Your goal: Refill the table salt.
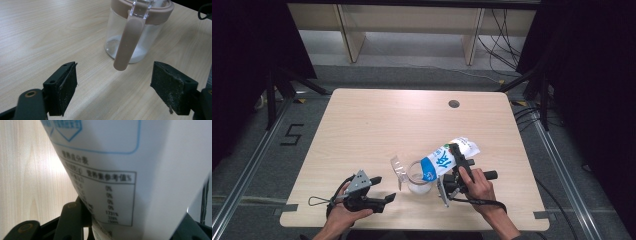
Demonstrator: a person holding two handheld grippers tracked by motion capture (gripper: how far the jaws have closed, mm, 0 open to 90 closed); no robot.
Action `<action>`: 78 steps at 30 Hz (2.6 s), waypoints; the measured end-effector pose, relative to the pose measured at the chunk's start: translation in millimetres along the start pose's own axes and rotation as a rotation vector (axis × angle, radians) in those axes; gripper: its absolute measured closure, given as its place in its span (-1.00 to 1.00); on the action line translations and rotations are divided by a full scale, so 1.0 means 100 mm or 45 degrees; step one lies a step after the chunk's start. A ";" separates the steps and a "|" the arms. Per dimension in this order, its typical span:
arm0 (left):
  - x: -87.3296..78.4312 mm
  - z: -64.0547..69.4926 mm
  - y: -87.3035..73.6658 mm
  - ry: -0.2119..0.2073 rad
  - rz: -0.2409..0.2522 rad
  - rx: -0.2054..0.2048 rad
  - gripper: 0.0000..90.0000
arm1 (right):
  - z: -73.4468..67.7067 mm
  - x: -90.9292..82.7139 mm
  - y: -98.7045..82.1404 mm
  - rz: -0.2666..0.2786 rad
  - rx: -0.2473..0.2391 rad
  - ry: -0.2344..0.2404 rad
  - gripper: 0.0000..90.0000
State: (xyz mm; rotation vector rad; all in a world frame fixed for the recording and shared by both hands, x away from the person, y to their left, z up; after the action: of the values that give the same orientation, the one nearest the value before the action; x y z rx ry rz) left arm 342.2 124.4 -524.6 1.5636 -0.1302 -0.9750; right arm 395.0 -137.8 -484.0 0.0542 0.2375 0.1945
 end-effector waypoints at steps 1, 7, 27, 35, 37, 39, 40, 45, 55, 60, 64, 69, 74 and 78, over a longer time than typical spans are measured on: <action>0.00 0.00 0.00 0.000 0.001 -0.001 -0.55 | 0.03 0.00 0.01 0.007 -0.047 -0.013 0.23; 0.00 0.00 0.00 -0.001 0.000 -0.001 -0.55 | 0.05 0.00 0.02 0.008 -0.081 -0.016 0.24; 0.00 0.00 0.00 0.000 0.001 -0.003 -0.55 | 0.06 0.00 0.02 0.010 -0.087 -0.019 0.26; 0.00 0.00 0.00 0.000 0.001 -0.004 -0.55 | 0.05 -0.01 0.02 0.007 -0.063 -0.017 0.26; 0.00 0.00 0.00 0.000 0.001 -0.003 -0.55 | 0.05 -0.01 0.02 0.007 -0.065 -0.019 0.26; 0.00 0.00 0.00 -0.003 0.006 -0.005 -0.55 | 0.05 -0.01 0.02 0.007 -0.065 -0.019 0.27; 0.00 0.00 0.00 0.001 0.004 -0.010 -0.55 | 0.05 -0.01 0.02 0.007 -0.063 -0.018 0.27; 0.00 0.00 0.00 0.001 0.007 -0.007 -0.55 | 0.06 -0.01 0.02 0.008 -0.068 -0.020 0.27; 0.00 0.00 0.00 -0.002 0.007 -0.003 -0.55 | 0.03 -0.01 0.01 0.009 -0.021 -0.016 0.27; 0.00 0.00 0.00 -0.002 0.006 -0.004 -0.55 | 0.03 0.00 0.01 0.011 -0.013 -0.009 0.28; 0.00 0.00 0.00 0.001 0.001 -0.003 -0.55 | 0.03 -0.01 0.01 0.009 -0.016 -0.014 0.28; 0.00 0.00 0.00 0.000 0.001 -0.003 -0.55 | 0.03 0.00 0.01 0.004 -0.012 -0.015 0.29; 0.00 0.00 0.00 0.000 0.001 -0.003 -0.55 | 0.04 0.00 0.01 0.008 -0.025 -0.015 0.29; 0.00 0.00 0.00 -0.004 0.004 -0.004 -0.55 | 0.04 0.00 0.01 0.006 -0.035 -0.019 0.30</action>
State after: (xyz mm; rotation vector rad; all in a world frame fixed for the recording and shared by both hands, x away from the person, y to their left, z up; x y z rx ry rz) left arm 342.5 124.3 -524.8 1.5588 -0.1336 -0.9747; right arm 395.6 -136.6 -479.6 0.0293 0.2196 0.2019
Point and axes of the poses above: each handheld gripper's, and its own axes: x roughly forward along the jaws, y roughly out of its top, z roughly to its right, the point moved 5 cm from there along x, roughly forward along the jaws, and after that the axes turned 9 degrees about y, right-handed, at the moved point
